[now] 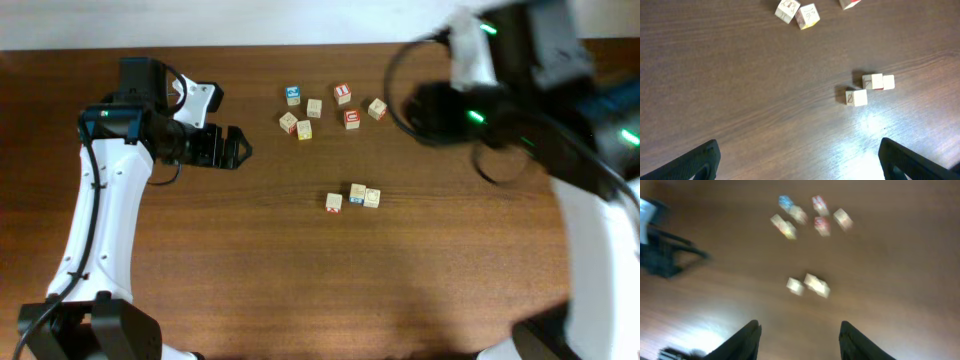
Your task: Rotate 3 blocks
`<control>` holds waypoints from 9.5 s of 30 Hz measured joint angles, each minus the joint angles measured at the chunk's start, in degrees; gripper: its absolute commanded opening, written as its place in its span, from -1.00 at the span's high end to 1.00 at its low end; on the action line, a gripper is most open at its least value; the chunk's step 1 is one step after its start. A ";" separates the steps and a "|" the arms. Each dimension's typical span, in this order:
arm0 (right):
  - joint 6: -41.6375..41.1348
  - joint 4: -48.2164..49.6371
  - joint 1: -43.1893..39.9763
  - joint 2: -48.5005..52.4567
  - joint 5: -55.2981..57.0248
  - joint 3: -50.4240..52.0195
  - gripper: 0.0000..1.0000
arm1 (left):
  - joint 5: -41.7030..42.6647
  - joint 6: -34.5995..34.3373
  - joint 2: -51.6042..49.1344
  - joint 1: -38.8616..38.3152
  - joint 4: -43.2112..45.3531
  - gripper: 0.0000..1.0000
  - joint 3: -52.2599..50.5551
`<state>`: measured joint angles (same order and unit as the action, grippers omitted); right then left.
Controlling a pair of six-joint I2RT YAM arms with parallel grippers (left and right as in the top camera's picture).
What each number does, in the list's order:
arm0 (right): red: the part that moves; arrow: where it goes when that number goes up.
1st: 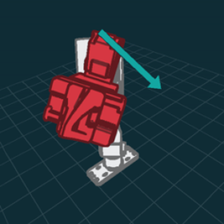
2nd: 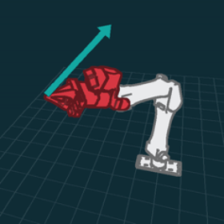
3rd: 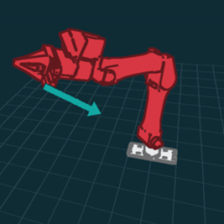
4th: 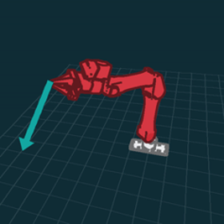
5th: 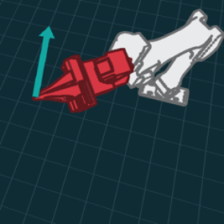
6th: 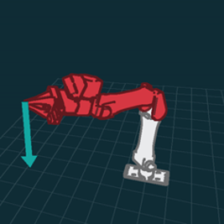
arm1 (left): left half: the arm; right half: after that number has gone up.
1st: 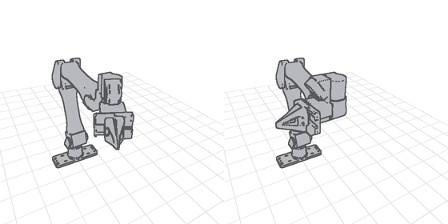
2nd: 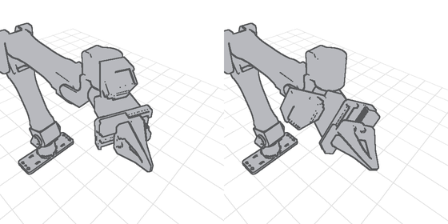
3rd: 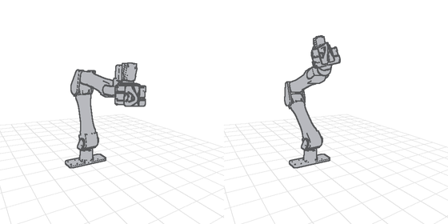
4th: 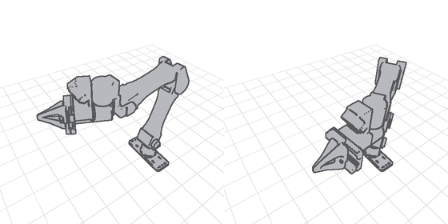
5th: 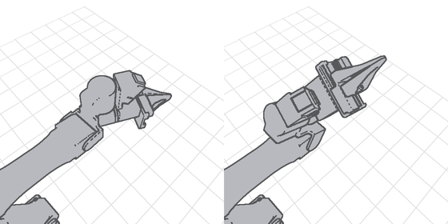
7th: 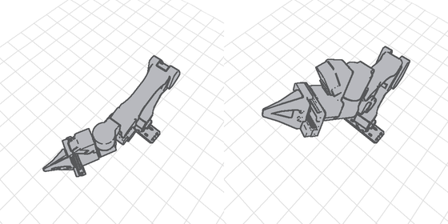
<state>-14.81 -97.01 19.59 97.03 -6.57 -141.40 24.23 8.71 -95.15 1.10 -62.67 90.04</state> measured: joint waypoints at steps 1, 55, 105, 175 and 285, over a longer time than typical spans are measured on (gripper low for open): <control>-0.46 0.02 -3.39 -4.20 0.28 8.63 -0.03 | 0.85 -0.35 0.00 0.00 0.09 -0.36 0.04; -7.72 29.38 -9.44 -2.99 -1.49 47.04 0.04 | -16.15 -25.70 -27.47 -31.21 8.61 0.88 5.75; -6.99 29.42 -2.05 25.29 -1.51 50.62 0.25 | -17.46 -25.70 -28.13 -7.13 -4.07 0.76 20.44; 18.82 45.77 -18.23 17.90 -48.30 60.30 0.91 | -3.76 -15.10 -28.13 -14.88 2.27 1.00 4.28; -5.14 71.82 5.07 10.58 -34.56 69.90 0.91 | 8.98 -21.77 -28.13 -15.58 9.35 1.00 -3.69</control>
<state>-19.94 -25.19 24.67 107.61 -41.12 -71.50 33.21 -13.06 -123.28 -14.48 -53.32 86.35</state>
